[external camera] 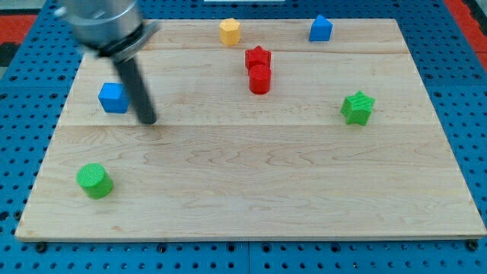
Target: Push the red circle towards the green circle
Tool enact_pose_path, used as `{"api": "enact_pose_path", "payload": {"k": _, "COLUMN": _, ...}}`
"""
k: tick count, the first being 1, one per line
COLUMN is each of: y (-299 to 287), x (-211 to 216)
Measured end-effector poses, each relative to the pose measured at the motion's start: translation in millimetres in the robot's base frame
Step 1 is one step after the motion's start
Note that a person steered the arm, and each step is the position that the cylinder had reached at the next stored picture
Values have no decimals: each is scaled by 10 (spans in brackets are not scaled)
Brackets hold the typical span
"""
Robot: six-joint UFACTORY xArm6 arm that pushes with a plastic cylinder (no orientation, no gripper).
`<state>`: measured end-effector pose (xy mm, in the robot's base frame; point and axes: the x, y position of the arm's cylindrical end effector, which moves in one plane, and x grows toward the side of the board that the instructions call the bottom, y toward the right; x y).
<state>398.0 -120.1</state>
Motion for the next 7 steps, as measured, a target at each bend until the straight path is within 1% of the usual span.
{"api": "enact_pose_path", "payload": {"k": 1, "y": 804, "x": -622}}
{"api": "enact_pose_path", "payload": {"k": 2, "y": 1561, "x": -900}}
{"api": "enact_pose_path", "payload": {"k": 3, "y": 1948, "x": -549}}
{"api": "enact_pose_path", "payload": {"k": 4, "y": 1569, "x": -472}}
{"api": "enact_pose_path", "payload": {"k": 5, "y": 1525, "x": -1009}}
{"api": "enact_pose_path", "payload": {"k": 6, "y": 813, "x": -670}}
{"api": "enact_pose_path", "payload": {"k": 7, "y": 1187, "x": 107}}
